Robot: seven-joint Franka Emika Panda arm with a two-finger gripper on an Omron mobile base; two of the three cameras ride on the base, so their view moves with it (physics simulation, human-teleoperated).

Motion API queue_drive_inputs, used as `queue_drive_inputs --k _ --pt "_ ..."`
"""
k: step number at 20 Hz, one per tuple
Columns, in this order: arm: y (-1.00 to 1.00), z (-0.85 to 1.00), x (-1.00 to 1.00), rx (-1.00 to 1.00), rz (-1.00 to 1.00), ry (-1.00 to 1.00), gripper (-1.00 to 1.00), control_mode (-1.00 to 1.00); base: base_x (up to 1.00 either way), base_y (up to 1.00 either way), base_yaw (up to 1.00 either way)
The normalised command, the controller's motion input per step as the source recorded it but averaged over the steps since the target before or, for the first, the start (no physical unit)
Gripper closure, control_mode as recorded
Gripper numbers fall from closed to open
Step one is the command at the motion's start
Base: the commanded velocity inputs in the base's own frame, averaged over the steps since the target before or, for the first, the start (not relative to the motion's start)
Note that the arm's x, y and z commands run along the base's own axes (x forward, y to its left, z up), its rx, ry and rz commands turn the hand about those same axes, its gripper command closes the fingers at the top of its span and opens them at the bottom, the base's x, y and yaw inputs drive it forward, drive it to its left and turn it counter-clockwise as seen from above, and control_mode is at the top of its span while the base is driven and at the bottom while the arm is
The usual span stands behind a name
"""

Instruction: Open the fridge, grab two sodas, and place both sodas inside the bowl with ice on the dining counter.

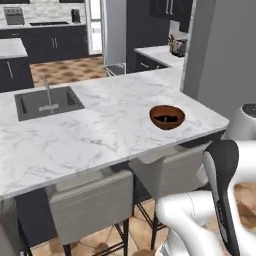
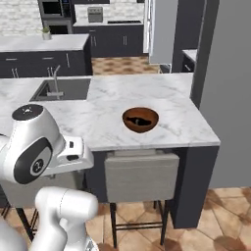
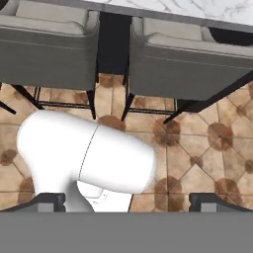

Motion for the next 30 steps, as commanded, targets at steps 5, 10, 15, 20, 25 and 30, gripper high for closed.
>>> queue_drive_inputs --k 5,10,15,20,25,30 --pt "0.0 0.0 0.0 0.0 0.0 0.0 -1.0 1.0 -0.64 1.0 -0.17" --pt "0.0 0.0 0.0 0.0 0.0 0.0 -1.0 1.0 -0.58 1.0 -0.17" --pt "0.0 0.0 0.0 0.0 0.0 0.0 -1.0 1.0 -0.5 1.0 -0.17" --pt "0.0 0.0 0.0 0.0 0.0 0.0 -1.0 1.0 -0.49 1.0 -0.17" --pt "0.0 0.0 0.0 0.0 0.0 0.0 -1.0 1.0 -0.5 1.0 -0.17" --pt "0.0 0.0 0.0 0.0 0.0 0.0 -1.0 1.0 -0.49 1.0 -0.17"
